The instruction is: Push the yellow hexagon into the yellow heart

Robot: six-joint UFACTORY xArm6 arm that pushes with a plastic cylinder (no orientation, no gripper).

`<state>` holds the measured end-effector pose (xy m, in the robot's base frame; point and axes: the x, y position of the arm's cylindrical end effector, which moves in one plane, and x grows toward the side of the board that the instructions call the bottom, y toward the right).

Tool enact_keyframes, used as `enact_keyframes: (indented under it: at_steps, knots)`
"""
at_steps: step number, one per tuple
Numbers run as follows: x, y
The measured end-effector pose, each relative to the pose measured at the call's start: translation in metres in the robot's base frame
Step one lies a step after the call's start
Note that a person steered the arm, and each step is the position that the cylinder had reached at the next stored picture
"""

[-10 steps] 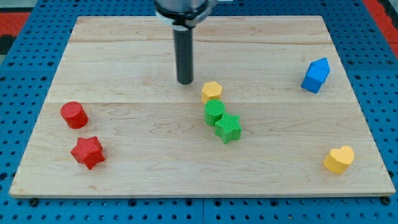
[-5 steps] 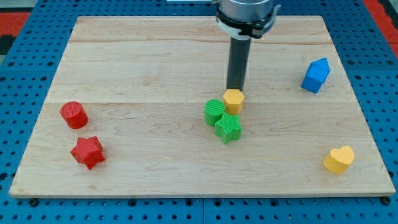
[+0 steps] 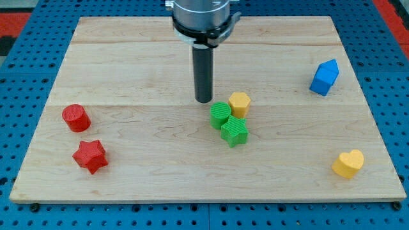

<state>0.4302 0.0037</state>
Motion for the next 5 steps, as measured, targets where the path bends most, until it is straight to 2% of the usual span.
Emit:
enact_keyframes:
  at_steps: [3, 4, 5]
  knots:
    - [0.006, 0.103]
    - [0.007, 0.11]
    - [0.007, 0.068]
